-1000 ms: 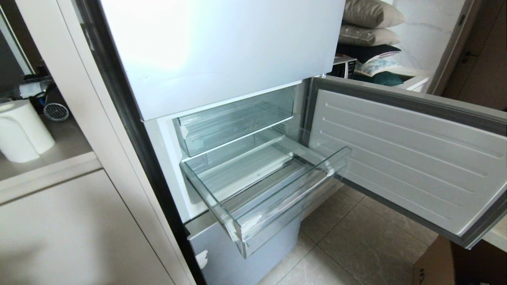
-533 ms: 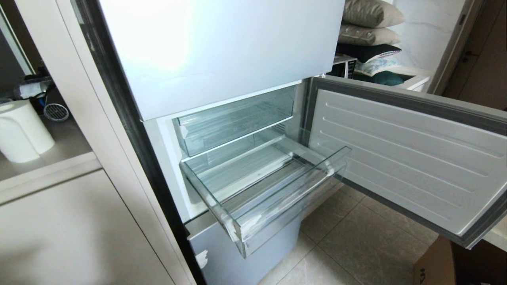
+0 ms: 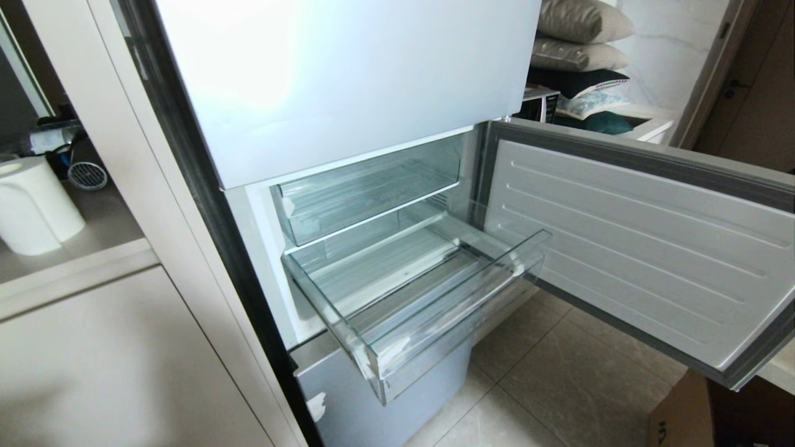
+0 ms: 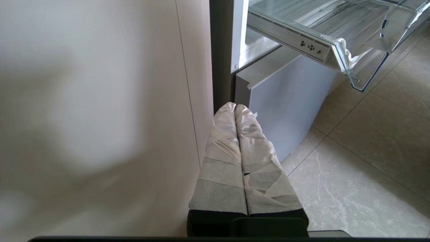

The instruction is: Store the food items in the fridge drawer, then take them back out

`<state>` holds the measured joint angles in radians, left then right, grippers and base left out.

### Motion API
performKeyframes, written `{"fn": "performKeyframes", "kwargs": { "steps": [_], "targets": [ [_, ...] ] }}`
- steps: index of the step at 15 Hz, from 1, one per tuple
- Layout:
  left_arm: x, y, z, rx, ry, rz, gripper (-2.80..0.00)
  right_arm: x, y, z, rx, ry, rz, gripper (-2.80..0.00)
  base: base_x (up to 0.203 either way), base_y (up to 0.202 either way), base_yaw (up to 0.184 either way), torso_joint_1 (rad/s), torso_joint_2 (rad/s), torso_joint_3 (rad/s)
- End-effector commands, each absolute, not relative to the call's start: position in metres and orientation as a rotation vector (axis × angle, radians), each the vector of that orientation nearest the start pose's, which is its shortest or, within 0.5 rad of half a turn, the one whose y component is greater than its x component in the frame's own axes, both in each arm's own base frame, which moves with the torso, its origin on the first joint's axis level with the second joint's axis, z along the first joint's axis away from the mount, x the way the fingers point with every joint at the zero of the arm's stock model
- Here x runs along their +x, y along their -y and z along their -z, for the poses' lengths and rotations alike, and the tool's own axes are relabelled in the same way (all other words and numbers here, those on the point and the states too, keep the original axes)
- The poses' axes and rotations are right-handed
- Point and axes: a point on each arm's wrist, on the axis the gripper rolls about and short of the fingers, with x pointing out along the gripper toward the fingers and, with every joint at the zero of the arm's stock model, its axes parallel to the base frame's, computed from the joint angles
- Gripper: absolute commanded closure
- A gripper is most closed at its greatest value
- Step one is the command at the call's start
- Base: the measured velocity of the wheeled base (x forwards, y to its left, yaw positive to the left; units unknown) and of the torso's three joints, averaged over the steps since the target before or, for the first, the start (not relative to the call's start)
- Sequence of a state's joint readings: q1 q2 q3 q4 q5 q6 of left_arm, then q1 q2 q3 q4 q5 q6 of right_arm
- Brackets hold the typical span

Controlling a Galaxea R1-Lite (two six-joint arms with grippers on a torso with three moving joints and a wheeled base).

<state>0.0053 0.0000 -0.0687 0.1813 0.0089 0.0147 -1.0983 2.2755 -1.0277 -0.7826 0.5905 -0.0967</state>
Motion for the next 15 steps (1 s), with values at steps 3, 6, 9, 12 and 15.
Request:
{"fn": "performKeyframes", "kwargs": {
  "steps": [3, 6, 9, 12, 15],
  "targets": [
    [-0.029, 0.0, -0.076, 0.015, -0.113, -0.014, 0.0, 0.197, 0.358, -0.041, 0.256, -0.336, 0.478, -2.8, 0.0, 0.0, 0.0, 0.0, 0.0, 0.0],
    [-0.029, 0.0, -0.076, 0.015, -0.112, -0.014, 0.0, 0.197, 0.359, -0.036, 0.263, -0.344, 0.478, -2.8, 0.0, 0.0, 0.0, 0.0, 0.0, 0.0],
    [-0.029, 0.0, -0.076, 0.014, -0.113, -0.015, 0.0, 0.195, 0.361, -0.031, 0.269, -0.35, 0.484, -2.8, 0.0, 0.0, 0.0, 0.0, 0.0, 0.0],
    [-0.029, 0.0, -0.076, 0.015, -0.112, -0.014, 0.0, 0.193, 0.362, -0.031, 0.267, -0.35, 0.487, -2.8, 0.0, 0.0, 0.0, 0.0, 0.0, 0.0],
    [-0.029, 0.0, -0.076, 0.015, -0.114, -0.014, 0.0, 0.193, 0.362, -0.031, 0.269, -0.351, 0.488, 0.0, 0.0, 0.0, 0.0, 0.0, 0.0, 0.0]
  ]
}}
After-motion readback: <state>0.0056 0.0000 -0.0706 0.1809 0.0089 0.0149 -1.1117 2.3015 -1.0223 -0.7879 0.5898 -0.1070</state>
